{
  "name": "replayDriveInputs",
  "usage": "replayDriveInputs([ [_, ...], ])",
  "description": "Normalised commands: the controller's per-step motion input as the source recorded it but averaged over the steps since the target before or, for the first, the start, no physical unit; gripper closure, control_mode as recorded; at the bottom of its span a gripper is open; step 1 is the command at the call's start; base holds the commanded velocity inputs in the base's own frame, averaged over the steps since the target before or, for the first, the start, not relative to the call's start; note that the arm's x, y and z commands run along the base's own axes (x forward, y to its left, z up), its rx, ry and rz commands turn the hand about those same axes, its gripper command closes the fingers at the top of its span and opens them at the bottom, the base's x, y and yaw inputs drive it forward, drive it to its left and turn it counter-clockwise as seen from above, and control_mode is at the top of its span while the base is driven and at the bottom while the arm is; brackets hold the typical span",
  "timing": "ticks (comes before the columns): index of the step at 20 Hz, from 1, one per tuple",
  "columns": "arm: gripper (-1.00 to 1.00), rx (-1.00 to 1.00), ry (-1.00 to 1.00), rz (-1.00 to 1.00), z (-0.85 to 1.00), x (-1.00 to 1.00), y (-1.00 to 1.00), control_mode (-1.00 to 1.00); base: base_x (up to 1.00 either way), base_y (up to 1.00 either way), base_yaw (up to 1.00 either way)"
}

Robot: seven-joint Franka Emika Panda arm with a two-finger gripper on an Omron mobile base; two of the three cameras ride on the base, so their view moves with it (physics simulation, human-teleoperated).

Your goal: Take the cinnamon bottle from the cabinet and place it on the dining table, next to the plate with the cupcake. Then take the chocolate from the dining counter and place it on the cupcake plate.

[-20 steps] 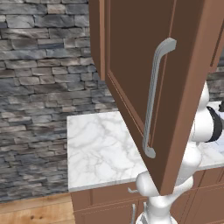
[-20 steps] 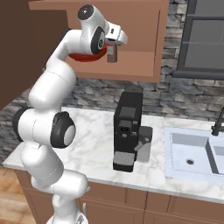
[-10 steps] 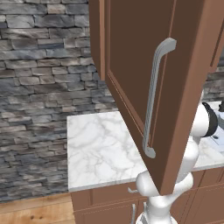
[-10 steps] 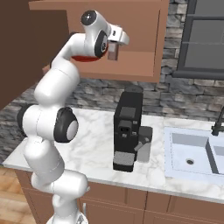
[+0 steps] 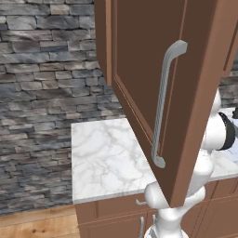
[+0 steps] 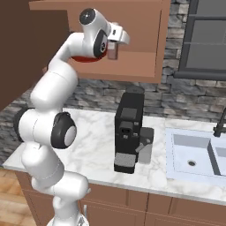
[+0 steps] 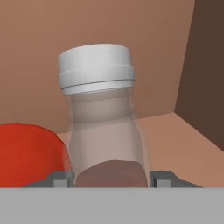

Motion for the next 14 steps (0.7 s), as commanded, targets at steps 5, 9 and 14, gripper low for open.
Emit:
replayDriveInputs([
  [5, 1.0, 0.0, -0.18, 0.0, -0.14, -1.0, 0.02, -1.0, 0.0, 0.0, 0.0],
  [9, 1.0, 0.0, -0.13, 0.0, 0.0, -1.0, 0.22, -1.0, 0.0, 0.0, 0.0],
  [14, 1.0, 0.01, -0.18, 0.05, 0.27, -1.0, 0.04, -1.0, 0.0, 0.0, 0.0],
])
